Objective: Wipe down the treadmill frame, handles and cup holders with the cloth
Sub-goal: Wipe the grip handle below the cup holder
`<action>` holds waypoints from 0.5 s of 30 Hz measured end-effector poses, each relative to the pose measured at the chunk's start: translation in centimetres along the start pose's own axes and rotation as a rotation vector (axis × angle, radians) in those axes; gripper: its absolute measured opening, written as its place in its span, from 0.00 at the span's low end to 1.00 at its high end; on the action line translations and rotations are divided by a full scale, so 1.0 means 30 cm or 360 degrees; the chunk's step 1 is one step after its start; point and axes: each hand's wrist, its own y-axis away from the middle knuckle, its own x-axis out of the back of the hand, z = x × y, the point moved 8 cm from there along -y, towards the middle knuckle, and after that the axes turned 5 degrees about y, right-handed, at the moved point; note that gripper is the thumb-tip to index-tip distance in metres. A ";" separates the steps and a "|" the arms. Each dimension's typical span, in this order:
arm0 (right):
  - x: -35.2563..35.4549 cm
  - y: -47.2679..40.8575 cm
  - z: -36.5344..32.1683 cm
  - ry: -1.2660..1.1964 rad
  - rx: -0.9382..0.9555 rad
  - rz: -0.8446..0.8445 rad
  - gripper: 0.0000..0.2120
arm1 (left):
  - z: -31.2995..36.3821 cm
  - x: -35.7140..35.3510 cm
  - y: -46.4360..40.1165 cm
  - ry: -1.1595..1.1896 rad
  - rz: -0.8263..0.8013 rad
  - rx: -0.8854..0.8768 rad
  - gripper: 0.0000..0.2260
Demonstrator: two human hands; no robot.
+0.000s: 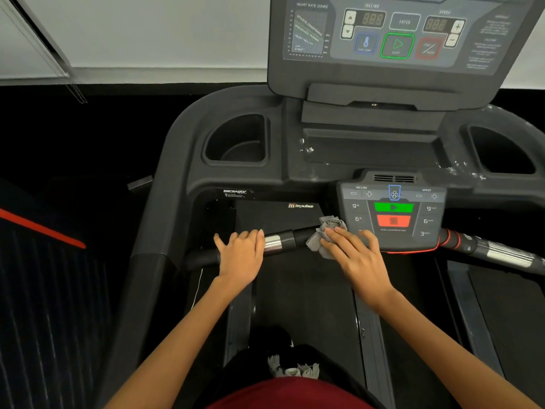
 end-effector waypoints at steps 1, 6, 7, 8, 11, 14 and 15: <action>0.001 -0.013 0.006 -0.0021 -0.0004 -0.0013 0.30 | 0.001 0.000 0.001 -0.0010 0.0000 0.0005 0.17; -0.005 -0.065 0.003 -0.0043 -0.0053 -0.0115 0.27 | 0.006 0.001 -0.001 -0.0055 0.0000 0.0024 0.16; -0.010 -0.077 0.001 -0.0025 -0.0070 -0.0155 0.24 | 0.008 0.000 -0.004 -0.0065 -0.0009 0.0024 0.16; -0.016 -0.092 -0.001 0.0002 -0.0089 -0.0199 0.20 | 0.010 -0.001 -0.005 -0.0068 -0.0018 0.0023 0.16; -0.028 -0.123 0.001 0.0092 -0.0146 -0.0291 0.17 | 0.011 -0.001 -0.004 -0.0072 -0.0036 0.0014 0.16; -0.035 -0.081 -0.012 0.0148 -0.0131 -0.0280 0.27 | 0.009 0.000 -0.004 -0.0067 -0.0032 0.0008 0.16; -0.039 -0.056 -0.014 0.0149 -0.0122 -0.0268 0.34 | 0.009 0.000 -0.004 -0.0067 -0.0028 0.0003 0.16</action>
